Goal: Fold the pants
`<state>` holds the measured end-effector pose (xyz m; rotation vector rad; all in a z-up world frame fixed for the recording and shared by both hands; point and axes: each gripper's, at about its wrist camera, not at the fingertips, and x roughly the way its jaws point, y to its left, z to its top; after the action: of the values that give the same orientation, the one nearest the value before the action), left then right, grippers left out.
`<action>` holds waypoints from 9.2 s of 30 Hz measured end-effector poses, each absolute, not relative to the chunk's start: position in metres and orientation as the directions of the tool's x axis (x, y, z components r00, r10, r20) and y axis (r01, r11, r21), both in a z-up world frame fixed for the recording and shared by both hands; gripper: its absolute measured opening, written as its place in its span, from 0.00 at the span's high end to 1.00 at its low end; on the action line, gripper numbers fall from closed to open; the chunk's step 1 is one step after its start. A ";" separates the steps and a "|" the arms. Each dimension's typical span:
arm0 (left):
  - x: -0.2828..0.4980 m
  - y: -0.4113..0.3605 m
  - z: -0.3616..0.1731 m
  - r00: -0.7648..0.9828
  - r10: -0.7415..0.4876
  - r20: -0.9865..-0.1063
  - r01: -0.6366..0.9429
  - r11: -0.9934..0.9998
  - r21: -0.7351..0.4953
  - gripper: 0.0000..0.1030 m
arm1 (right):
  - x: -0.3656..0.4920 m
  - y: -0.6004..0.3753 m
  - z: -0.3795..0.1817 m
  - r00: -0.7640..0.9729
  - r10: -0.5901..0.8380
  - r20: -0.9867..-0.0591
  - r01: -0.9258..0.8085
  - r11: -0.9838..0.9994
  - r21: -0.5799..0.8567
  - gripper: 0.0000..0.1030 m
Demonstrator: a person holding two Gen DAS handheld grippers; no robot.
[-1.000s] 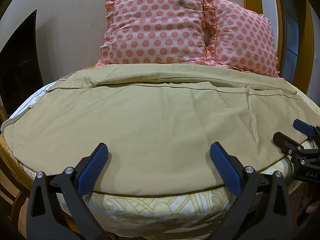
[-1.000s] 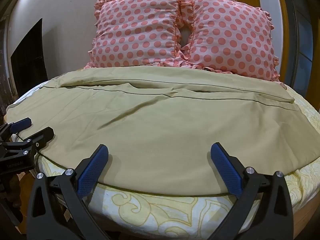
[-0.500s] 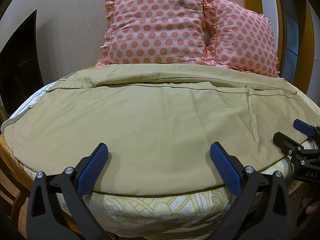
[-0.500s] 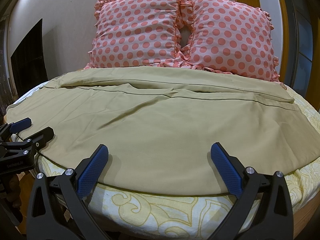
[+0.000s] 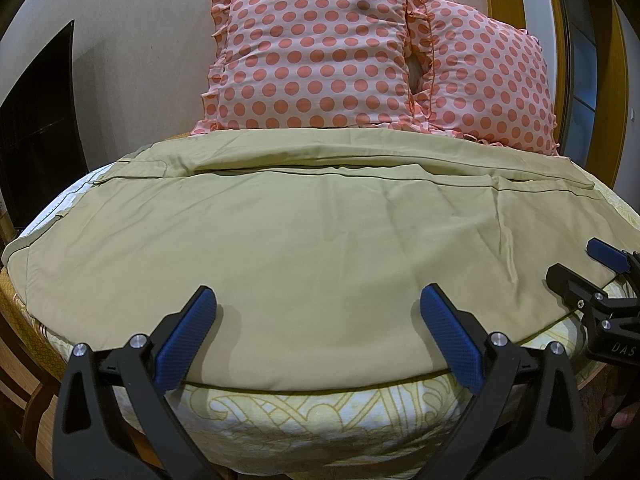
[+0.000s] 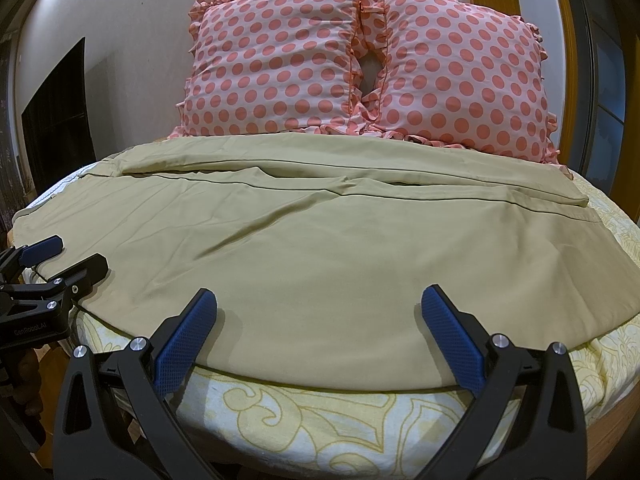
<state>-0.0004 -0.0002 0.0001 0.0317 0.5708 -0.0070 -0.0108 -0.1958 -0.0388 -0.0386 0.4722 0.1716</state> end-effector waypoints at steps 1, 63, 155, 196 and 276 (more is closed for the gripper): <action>0.000 0.000 0.000 0.841 0.002 -0.540 0.016 0.999 0.028 0.02 | -0.011 -0.196 -0.039 0.877 0.156 -0.456 -0.173 0.985 0.003 0.01; 0.051 0.042 0.056 0.850 0.071 -0.522 -0.088 0.996 -0.007 0.02 | 0.192 -0.407 0.054 0.778 -0.089 -0.623 0.388 0.847 0.364 0.12; 0.007 0.166 0.043 0.699 -0.048 -0.714 -0.298 0.887 -0.352 0.93 | -0.024 -0.482 -0.054 0.971 0.100 -0.218 0.133 0.533 0.836 0.98; -0.025 0.178 0.034 0.828 0.170 -0.534 -0.344 0.906 -0.246 0.13 | -0.018 -0.390 0.004 0.987 -0.022 -0.161 0.095 0.884 0.458 0.96; 0.026 0.064 0.097 0.804 -0.290 -0.519 0.319 0.947 -0.034 0.28 | 0.104 -0.275 -0.017 0.697 0.597 -0.397 -0.225 0.707 0.670 0.24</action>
<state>0.0259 0.0644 0.0969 0.0555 0.5468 -0.3265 0.1039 -0.2750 -0.0170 0.6294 0.6471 0.4936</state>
